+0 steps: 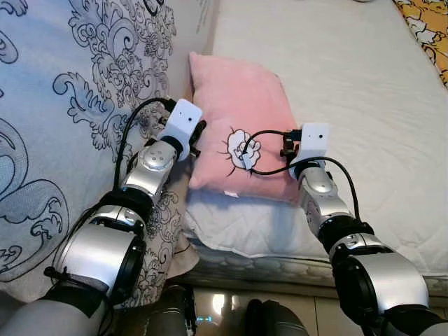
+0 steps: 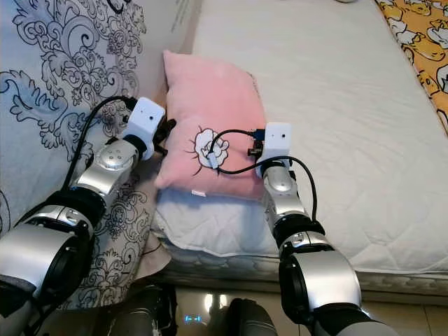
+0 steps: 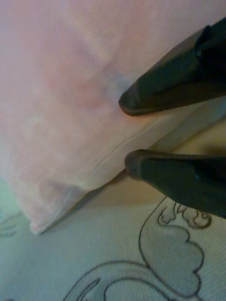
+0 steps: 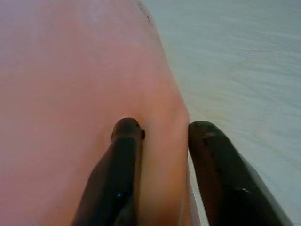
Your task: Clean up the room
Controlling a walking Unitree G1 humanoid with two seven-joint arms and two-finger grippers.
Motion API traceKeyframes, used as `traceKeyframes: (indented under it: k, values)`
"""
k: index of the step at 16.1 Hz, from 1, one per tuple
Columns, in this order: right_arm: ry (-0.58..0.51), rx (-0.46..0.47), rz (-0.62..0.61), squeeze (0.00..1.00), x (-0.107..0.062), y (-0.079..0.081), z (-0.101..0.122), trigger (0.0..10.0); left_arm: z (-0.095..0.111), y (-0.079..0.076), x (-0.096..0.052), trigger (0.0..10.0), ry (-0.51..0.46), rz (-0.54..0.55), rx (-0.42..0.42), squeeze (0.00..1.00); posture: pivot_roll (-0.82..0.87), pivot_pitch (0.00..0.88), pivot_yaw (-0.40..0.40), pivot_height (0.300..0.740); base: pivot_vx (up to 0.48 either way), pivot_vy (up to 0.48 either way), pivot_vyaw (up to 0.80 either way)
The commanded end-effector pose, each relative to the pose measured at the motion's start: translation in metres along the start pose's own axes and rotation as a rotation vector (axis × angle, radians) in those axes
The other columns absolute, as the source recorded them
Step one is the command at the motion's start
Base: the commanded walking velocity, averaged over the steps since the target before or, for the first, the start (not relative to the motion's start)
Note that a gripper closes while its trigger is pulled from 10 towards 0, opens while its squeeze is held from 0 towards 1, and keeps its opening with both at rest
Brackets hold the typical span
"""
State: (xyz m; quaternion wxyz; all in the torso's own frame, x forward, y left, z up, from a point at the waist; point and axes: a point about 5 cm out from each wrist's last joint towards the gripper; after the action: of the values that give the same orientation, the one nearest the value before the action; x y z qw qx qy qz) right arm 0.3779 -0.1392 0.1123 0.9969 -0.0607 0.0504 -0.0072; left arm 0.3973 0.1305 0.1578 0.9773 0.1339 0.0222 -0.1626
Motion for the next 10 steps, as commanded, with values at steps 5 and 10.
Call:
traceKeyframes:
  k: [5, 10]
  values:
    - [-0.095, 0.024, -0.037, 1.00, 0.001, 0.003, 0.016, 10.0, 0.029, 0.014, 0.001, 10.0, -0.136, 0.025, -0.031, 1.00, 0.05, 0.173, -0.052, 0.719, 0.000, 0.000, 0.00]
    - [-0.217, 0.068, -0.039, 1.00, -0.005, 0.013, 0.034, 10.0, 0.053, 0.028, -0.006, 10.0, -0.272, 0.058, -0.088, 1.00, 0.05, 0.111, -0.037, 0.719, 0.000, 0.000, 0.00]
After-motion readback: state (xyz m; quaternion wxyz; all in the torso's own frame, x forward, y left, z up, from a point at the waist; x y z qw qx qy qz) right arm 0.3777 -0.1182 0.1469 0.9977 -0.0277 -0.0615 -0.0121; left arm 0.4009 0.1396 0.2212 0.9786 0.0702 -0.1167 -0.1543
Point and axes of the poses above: a point about 5 cm out from each wrist's last joint towards the gripper, its own x axis pointing out of the wrist towards the gripper, its own z axis along the axis of the wrist's last joint, y = z × x, and after that the axes turned 7 degrees about -x, right-handed
